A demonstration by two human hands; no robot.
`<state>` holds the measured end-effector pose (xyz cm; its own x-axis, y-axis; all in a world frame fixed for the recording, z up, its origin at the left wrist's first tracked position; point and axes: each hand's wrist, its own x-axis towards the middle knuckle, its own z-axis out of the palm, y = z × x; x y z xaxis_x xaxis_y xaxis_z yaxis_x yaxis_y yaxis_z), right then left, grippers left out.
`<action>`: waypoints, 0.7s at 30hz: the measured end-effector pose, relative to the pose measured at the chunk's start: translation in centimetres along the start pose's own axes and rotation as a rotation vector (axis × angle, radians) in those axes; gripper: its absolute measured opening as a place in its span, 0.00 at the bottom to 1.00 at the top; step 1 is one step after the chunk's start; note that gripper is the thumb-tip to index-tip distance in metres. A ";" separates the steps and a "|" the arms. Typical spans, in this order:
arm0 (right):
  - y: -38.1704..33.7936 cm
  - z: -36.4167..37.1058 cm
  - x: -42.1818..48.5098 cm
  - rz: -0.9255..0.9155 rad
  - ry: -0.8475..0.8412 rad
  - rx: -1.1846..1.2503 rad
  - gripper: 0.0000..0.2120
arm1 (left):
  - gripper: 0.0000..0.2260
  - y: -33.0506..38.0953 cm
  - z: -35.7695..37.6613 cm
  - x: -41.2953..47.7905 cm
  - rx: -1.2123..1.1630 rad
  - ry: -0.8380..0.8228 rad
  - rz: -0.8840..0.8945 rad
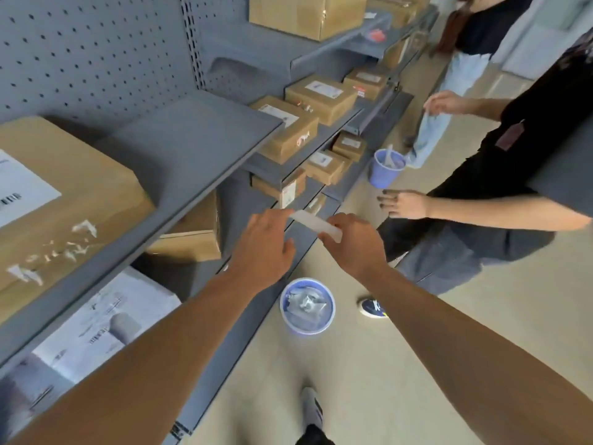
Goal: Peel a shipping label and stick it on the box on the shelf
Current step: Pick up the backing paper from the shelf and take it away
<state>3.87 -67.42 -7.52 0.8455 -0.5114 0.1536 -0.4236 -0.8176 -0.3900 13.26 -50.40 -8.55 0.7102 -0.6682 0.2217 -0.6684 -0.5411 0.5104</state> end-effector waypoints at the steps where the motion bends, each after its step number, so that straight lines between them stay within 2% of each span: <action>1: 0.9 1.0 -0.2 0.006 -0.011 -0.002 0.15 | 0.24 -0.6 1.3 -0.1 -0.005 -0.005 -0.001; 6: 6.6 8.4 0.1 0.065 -0.069 -0.003 0.14 | 0.24 -4.2 8.9 -0.4 -0.007 -0.053 -0.031; 14: 18.0 26.3 0.4 0.100 -0.110 -0.038 0.19 | 0.24 -12.8 25.2 -1.1 0.044 -0.077 0.010; 21: 26.2 41.1 0.2 0.155 -0.184 -0.091 0.17 | 0.26 -20.1 37.7 -2.8 0.039 -0.099 0.010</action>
<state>6.36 -78.06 -55.05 0.8095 -0.5826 -0.0723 -0.5733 -0.7578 -0.3116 16.43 -56.88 -50.74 0.6795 -0.7198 0.1419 -0.6845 -0.5524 0.4756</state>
